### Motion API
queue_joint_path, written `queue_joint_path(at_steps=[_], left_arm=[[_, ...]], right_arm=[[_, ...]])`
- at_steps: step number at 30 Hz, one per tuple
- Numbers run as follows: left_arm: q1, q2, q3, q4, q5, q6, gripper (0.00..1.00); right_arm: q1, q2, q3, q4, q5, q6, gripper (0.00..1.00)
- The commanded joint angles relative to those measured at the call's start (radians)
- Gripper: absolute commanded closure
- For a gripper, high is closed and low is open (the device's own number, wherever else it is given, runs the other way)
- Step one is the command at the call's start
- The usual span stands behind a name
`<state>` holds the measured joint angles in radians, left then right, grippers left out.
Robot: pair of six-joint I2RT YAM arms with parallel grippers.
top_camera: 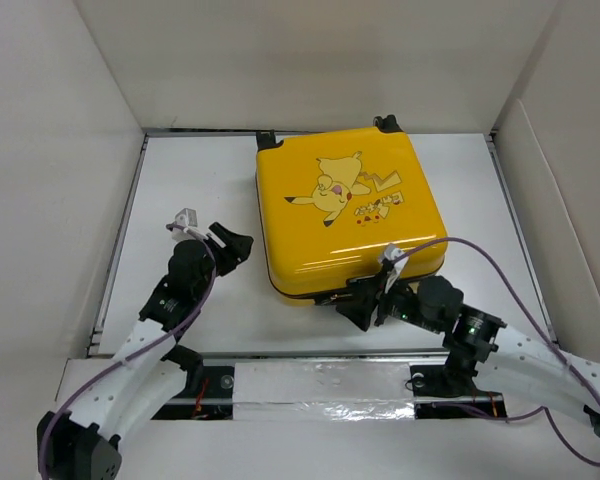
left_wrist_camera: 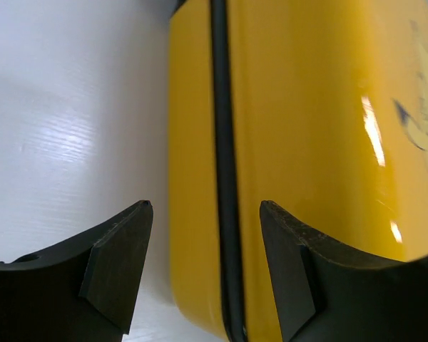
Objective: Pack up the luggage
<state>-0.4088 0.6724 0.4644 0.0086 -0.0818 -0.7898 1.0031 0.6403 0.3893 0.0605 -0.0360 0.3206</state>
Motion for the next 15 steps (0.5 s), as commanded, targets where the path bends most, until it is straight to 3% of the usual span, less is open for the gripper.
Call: queue_joint_path(at_steps=[1, 4, 9, 12, 15], left_arm=[[0.033, 0.056, -0.001, 0.129, -0.004, -0.035, 0.42], [0.074, 0.128, 0.032, 0.221, 0.043, -0.055, 0.37], [0.113, 0.196, 0.108, 0.3, 0.152, -0.06, 0.31], [0.113, 0.149, 0.019, 0.362, 0.227, -0.069, 0.36], [0.094, 0.079, -0.058, 0.337, 0.202, -0.049, 0.47]], right_arm=[[-0.053, -0.091, 0.112, -0.152, 0.021, -0.014, 0.31], [-0.132, -0.129, 0.201, -0.229, 0.1, 0.001, 0.26], [-0.291, -0.137, 0.33, -0.332, 0.35, 0.012, 0.26], [-0.45, -0.117, 0.35, -0.28, 0.496, -0.021, 0.22], [-0.719, 0.063, 0.397, -0.214, 0.414, -0.034, 0.23]])
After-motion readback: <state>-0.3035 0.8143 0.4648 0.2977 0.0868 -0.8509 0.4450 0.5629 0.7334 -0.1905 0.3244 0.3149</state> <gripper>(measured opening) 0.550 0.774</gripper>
